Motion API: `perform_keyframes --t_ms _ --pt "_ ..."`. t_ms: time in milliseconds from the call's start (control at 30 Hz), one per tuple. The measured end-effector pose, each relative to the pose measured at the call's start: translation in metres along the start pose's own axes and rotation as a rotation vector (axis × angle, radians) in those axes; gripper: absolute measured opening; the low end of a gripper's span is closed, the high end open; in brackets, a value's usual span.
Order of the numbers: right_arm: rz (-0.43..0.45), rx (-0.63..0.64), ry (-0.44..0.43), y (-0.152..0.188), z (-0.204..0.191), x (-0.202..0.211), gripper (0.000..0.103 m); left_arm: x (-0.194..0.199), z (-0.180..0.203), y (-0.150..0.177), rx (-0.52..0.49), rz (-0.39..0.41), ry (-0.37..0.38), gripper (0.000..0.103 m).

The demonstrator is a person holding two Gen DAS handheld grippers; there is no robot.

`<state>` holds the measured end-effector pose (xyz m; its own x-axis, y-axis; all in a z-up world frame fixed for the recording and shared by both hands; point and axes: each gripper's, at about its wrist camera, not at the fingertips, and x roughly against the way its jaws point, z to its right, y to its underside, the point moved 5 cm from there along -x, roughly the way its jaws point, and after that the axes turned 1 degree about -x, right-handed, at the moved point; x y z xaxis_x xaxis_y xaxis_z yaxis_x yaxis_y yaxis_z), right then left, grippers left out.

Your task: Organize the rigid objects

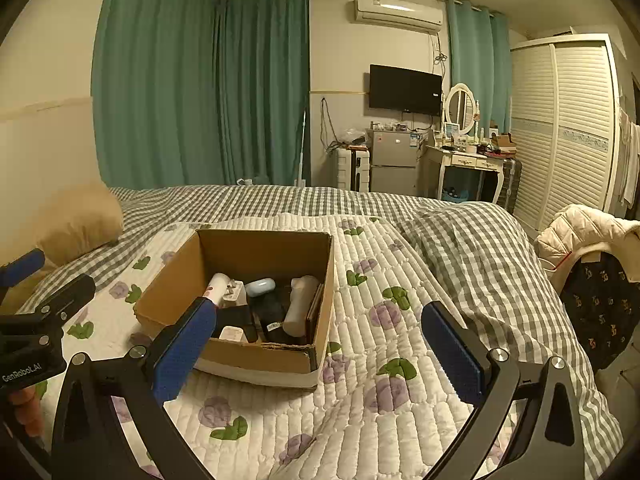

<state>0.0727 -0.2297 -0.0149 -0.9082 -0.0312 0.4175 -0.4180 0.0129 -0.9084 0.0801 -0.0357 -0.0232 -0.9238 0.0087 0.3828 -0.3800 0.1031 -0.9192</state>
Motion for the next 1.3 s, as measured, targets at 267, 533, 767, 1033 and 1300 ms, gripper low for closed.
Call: perform_keyframes --t_ms 267,533,767,1033,1300 --pt "0.003 0.003 0.006 -0.0011 -0.0011 0.0005 0.103 -0.0004 0.0025 0.0005 0.005 -0.009 0.021 0.103" --pt "0.002 0.003 0.005 -0.001 -0.0013 0.0005 0.103 -0.0026 0.0025 0.0037 0.01 -0.02 0.026 0.103" --pt "-0.002 0.004 0.002 0.0003 -0.0012 0.0011 0.103 -0.0028 0.0016 0.0044 0.01 -0.022 0.025 0.103" --pt "-0.01 0.002 0.001 0.0028 -0.0015 -0.0005 0.103 -0.002 0.0011 0.0051 0.0 -0.02 0.023 0.103" --pt "-0.013 0.001 0.0 0.0035 -0.0013 -0.001 0.103 -0.002 0.0012 0.0053 -0.003 -0.021 0.024 0.103"
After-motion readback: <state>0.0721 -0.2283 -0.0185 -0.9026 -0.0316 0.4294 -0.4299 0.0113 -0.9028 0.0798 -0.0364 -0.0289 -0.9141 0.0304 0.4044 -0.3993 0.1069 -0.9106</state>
